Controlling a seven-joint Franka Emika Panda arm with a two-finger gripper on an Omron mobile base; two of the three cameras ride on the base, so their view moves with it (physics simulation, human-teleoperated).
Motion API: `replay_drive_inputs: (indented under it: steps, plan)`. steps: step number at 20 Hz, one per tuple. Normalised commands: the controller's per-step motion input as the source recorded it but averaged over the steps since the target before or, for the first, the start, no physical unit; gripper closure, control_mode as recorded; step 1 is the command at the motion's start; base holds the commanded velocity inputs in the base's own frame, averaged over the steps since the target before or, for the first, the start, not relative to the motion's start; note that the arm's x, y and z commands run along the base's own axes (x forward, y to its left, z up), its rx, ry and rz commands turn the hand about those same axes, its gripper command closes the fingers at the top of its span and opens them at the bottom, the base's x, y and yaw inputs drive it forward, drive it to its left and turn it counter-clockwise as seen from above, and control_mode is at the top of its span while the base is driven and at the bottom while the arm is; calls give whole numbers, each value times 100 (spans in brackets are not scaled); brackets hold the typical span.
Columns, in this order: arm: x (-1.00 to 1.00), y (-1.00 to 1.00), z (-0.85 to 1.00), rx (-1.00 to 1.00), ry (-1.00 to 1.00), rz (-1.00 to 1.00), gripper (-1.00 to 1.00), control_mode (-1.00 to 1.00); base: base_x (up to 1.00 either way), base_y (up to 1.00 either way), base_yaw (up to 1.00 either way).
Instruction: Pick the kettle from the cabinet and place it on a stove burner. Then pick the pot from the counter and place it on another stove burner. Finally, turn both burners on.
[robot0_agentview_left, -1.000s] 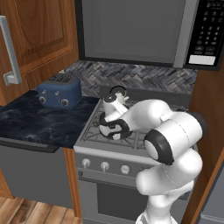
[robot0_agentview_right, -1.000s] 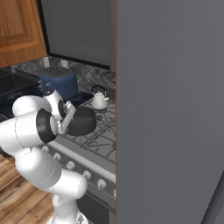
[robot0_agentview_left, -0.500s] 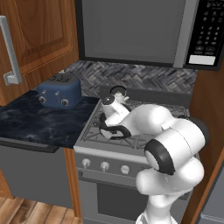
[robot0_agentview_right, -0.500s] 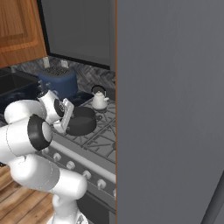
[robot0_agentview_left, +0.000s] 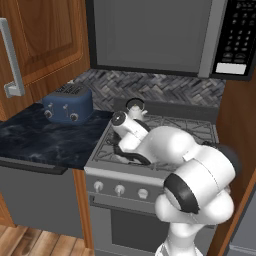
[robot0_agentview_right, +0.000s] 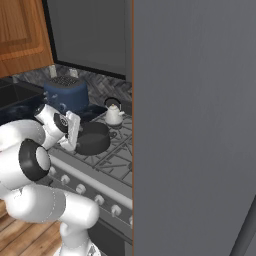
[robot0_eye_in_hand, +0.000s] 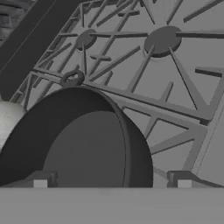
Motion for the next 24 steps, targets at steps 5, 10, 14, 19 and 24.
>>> replay_drive_inputs:
  steps: [5,10,14,19,24]
  plan:
    - [-25,20,0,-7,-5,0,-100,-100,0,0,0]
    - [-30,22,0,-8,-6,0,-100,-100,0,0,0]
    - [-33,21,0,-9,-8,0,-100,-100,0,0,0]
    - [-29,20,0,-8,-5,0,-100,-100,0,0,0]
    - [-30,19,0,-6,-4,0,-100,-100,0,0,0]
